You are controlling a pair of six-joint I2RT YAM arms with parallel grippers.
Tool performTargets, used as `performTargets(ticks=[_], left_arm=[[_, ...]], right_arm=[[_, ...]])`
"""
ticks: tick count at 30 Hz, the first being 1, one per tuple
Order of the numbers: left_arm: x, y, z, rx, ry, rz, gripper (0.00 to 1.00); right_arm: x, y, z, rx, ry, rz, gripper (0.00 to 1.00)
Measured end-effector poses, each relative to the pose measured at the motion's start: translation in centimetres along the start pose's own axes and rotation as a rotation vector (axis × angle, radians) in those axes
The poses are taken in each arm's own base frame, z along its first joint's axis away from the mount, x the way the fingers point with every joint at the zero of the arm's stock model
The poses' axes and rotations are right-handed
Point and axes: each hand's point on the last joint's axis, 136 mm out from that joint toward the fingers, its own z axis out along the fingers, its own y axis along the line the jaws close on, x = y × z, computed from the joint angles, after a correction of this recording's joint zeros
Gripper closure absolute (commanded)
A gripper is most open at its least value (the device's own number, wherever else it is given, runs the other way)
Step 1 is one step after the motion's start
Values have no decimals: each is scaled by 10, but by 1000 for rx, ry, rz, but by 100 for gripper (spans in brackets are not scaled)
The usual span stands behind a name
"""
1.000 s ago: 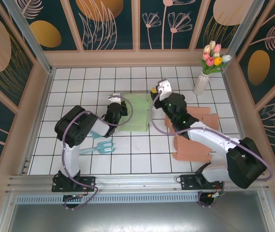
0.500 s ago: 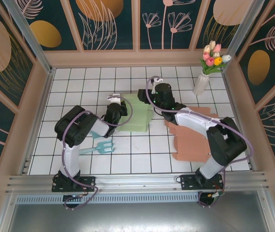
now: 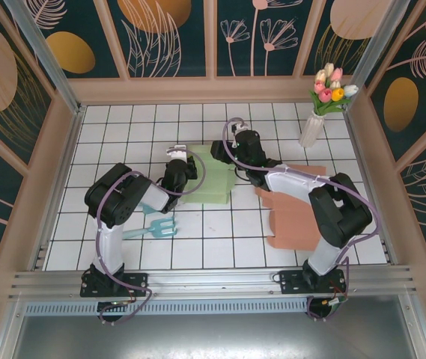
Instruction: Fold the paper box
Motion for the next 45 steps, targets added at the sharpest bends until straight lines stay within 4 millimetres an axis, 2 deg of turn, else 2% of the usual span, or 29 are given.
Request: performTargets(ticks=[6,10,18,23,28,34,38,45], left_arm=[[0,0,0,1,0,0,100],[0,0,0,1,-1,0,100],[0,3,0,-6,-2,-13,100],[-1,6,0,-10,-4,-28,100],[-1,5,0,-9,-4,-27,100],[-1,5,0,-9,-4,-26,100],[-1,5,0,-9,-4,-26,100],[-1,5,0,-9,-3,-26,100]], right_arm=[[12,-13,0,35,7,12,42],[14,-13,-1,27,4,16,42],[12,23,-5,-207,-10,48,42],[13,29,-8,-271,-15,55,43],[21,16,-7,-220,-20,13,43],[44,-19,-8,-117,15,-8,42],[41,-38,-8,-61,3,-11,42],[39,-47,-7,-21,-16,-38,42]])
